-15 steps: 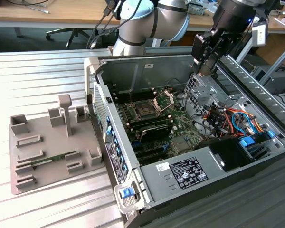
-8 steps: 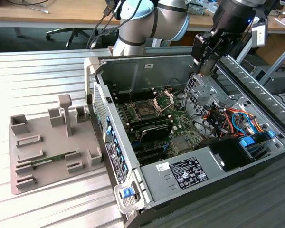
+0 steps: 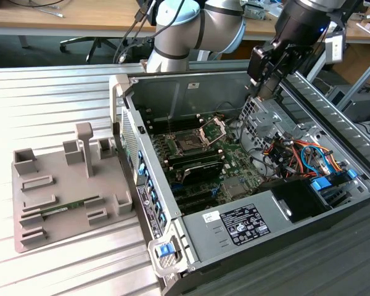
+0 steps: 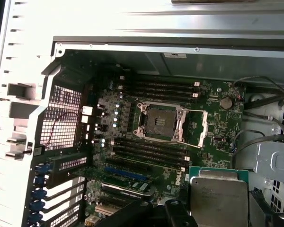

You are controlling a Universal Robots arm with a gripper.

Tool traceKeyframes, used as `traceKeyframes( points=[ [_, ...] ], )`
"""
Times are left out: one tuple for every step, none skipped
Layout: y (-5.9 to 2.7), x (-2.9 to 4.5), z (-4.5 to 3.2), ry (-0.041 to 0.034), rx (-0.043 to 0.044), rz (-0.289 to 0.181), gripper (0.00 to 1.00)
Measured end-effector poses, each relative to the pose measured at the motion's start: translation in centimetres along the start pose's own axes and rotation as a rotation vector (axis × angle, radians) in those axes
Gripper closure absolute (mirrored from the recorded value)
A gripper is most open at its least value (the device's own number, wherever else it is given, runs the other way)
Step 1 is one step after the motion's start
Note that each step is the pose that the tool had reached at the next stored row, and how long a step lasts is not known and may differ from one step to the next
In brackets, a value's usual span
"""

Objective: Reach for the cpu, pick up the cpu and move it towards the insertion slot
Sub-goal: 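Pick up the cpu and move it towards the insertion slot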

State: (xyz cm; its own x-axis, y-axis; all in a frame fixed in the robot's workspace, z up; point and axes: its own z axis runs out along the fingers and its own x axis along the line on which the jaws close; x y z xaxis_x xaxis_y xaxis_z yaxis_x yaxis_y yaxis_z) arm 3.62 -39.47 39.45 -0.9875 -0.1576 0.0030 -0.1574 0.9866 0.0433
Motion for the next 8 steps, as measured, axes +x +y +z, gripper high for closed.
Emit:
traceKeyframes(
  points=[
    [0.0,0.0,0.02,0.0,0.0,0.0,0.45],
    [0.0,0.0,0.05,0.0,0.0,0.0,0.45],
    [0.0,0.0,0.07,0.0,-0.0001,0.0,0.45],
    [0.0,0.0,0.08,0.0,-0.0001,0.0,0.45],
    [0.0,0.0,0.11,0.0,-0.0001,0.0,0.45],
    [0.0,0.0,0.12,0.0,-0.0001,0.0,0.45],
    [-0.01,0.0,0.16,0.0,-0.0001,0.0,0.45],
    [-0.01,0.0,0.19,0.0,0.0,0.0,0.45]
  ],
)
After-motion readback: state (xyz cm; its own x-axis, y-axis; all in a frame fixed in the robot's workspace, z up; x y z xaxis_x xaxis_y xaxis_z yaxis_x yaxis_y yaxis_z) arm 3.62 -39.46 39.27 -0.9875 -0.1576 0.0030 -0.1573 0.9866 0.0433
